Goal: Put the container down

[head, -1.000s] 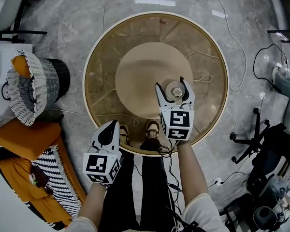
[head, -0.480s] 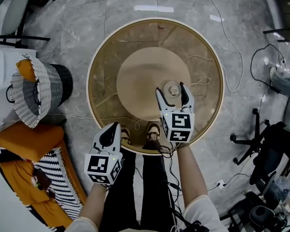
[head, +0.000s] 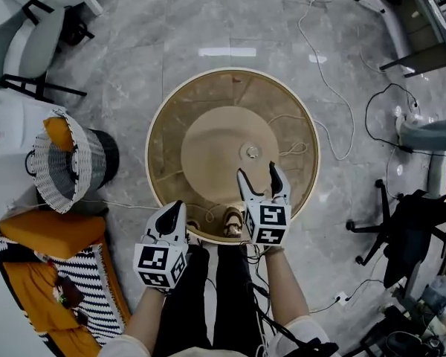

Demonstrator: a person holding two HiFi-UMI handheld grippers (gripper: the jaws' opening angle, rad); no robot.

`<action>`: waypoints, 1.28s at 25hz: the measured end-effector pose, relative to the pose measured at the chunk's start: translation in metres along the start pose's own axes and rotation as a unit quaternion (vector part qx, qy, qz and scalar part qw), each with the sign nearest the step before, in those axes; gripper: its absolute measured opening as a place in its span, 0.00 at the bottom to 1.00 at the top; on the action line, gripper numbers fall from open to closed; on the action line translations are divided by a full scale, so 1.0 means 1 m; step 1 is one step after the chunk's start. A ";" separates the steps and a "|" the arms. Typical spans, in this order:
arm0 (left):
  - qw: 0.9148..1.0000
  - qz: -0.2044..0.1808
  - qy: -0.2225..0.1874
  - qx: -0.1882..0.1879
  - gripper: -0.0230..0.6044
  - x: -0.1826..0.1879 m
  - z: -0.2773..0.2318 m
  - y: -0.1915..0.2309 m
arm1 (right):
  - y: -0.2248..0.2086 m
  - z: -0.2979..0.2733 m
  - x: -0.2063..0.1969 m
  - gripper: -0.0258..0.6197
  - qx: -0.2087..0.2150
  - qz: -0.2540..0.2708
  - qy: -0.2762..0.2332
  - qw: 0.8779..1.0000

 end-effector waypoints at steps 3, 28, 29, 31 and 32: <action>1.000 -0.005 -0.012 -0.008 0.05 0.019 0.024 -0.010 | 0.014 0.040 0.018 0.58 0.002 -0.018 -0.010 1.000; 0.986 -0.047 -0.120 -0.102 0.05 0.155 0.226 -0.078 | 0.104 0.286 0.142 0.09 -0.070 -0.090 -0.097 0.989; 0.985 -0.054 -0.122 -0.106 0.05 0.162 0.229 -0.082 | 0.106 0.290 0.147 0.08 -0.066 -0.095 -0.098 0.988; 0.983 -0.065 -0.129 -0.112 0.05 0.174 0.236 -0.091 | 0.108 0.300 0.156 0.08 -0.059 -0.098 -0.098 0.989; 0.982 -0.069 -0.133 -0.112 0.05 0.178 0.238 -0.095 | 0.108 0.304 0.159 0.08 -0.056 -0.095 -0.097 0.989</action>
Point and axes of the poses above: the fingertips, and each gripper's own axes: z backward along the fingers, y to its left, x out of its top, the point moved 2 cm from there along z, backward along the fingers, and after that the axes turned 2 degrees about x, right-handed, at the moved point
